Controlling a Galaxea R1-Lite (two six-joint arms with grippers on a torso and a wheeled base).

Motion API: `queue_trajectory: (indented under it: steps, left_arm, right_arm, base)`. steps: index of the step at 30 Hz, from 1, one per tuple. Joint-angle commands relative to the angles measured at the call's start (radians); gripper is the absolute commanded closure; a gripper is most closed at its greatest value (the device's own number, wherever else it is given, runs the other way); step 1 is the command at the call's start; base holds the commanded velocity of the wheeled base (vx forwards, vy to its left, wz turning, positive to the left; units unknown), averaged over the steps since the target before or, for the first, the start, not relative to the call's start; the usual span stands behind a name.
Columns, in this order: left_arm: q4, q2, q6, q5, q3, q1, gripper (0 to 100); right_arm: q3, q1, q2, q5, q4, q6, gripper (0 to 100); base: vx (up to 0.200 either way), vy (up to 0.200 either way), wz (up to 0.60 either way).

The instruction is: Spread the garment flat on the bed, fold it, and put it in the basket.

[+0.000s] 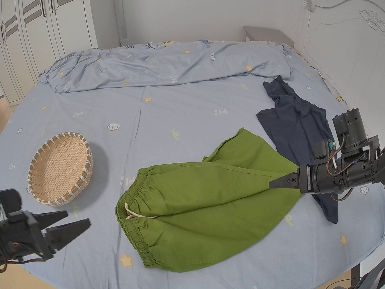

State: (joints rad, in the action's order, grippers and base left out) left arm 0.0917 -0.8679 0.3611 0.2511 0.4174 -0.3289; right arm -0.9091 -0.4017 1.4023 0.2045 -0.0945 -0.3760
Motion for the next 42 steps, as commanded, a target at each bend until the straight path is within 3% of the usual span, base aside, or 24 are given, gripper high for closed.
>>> queue_trajectory:
  steps: [1,2,5,10,22,42]
  left_arm:
    - [0.306,-0.582,0.002,-0.019,-0.183,-0.076,0]
    - [0.312,-0.583,-0.001,-0.013,-0.193,-0.079,0]
    - [0.382,-0.592,-0.077,0.125,-0.312,-0.117,0]
    - [0.402,-0.657,-0.218,0.284,-0.325,-0.11,0]
    - [0.585,-0.898,-0.24,0.297,-0.255,-0.062,0]
    - [0.614,-1.025,-0.248,0.297,-0.131,-0.064,0]
  right_arm:
    - [0.05,0.035,-0.023,0.0,0.002,0.012,0]
    - [0.05,0.035,-0.023,0.0,0.002,0.015,0]
    - [0.052,0.055,-0.023,0.0,0.002,0.029,0]
    - [0.053,0.053,-0.022,0.003,0.002,0.029,0]
    - [0.061,0.047,-0.022,0.004,0.004,0.029,0]
    - [0.065,0.055,-0.022,0.004,0.004,0.029,0]
  base:
    - [0.0,0.0,0.0]
    - [0.0,0.0,0.0]
    - [0.0,0.0,0.0]
    - [0.0,0.0,0.0]
    - [0.0,0.0,0.0]
    - [0.0,0.0,0.0]
